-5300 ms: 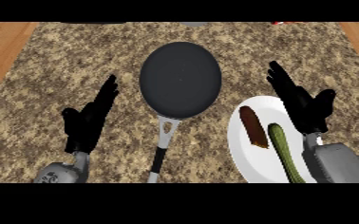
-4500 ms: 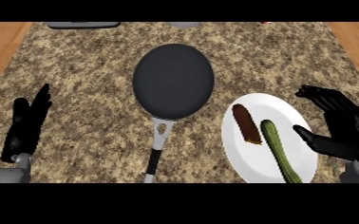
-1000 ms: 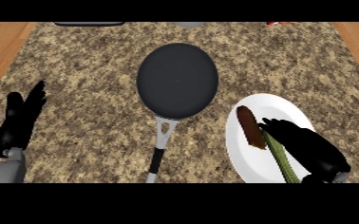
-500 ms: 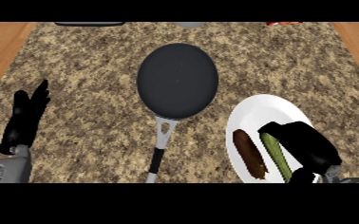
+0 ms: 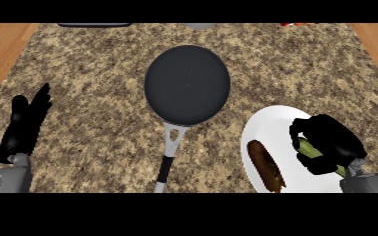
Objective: Pick the squash from the plate and place it in the pan
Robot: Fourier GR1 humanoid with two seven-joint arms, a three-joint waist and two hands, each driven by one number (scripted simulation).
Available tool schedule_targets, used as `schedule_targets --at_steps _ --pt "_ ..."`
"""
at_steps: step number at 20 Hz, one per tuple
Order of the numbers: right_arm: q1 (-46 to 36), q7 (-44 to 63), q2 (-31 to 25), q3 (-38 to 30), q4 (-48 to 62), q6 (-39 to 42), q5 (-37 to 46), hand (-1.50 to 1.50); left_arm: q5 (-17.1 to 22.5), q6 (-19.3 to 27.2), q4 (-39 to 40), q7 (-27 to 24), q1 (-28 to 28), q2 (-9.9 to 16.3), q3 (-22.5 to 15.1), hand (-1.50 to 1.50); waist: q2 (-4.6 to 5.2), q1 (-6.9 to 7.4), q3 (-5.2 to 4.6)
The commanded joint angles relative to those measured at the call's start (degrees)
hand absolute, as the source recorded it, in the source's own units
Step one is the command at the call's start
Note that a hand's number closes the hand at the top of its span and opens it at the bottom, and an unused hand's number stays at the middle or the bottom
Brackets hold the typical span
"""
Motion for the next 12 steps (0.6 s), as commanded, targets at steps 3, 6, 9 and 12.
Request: schedule_targets --at_steps 3,6,9,12 --pt "-11.06 -3.5 -3.56 -10.21 12.98 0.1 -3.27 1.5 0.62 -1.19 -2.58 3.93 -1.34 0.54 0.15 0.0 0.11 0.46 0.08" --pt "-10.27 -3.61 -1.0 -11.15 10.8 -3.32 -4.11 1.5 1.72 -2.5 2.43 -1.23 -0.74 1.35 2.39 0.0 0.05 -0.08 0.03" --pt "-12.26 -7.45 0.34 -13.72 5.86 -10.52 -7.14 1.5 -0.17 -0.51 -1.23 0.45 1.1 -0.52 0.12 0.0 -0.16 -0.06 0.08" --pt "-12.51 -12.18 2.1 -18.07 2.51 -13.01 -14.14 1.5 0.9 -1.72 -2.24 2.8 0.34 1.11 1.21 0.0 -0.38 -0.51 0.14"
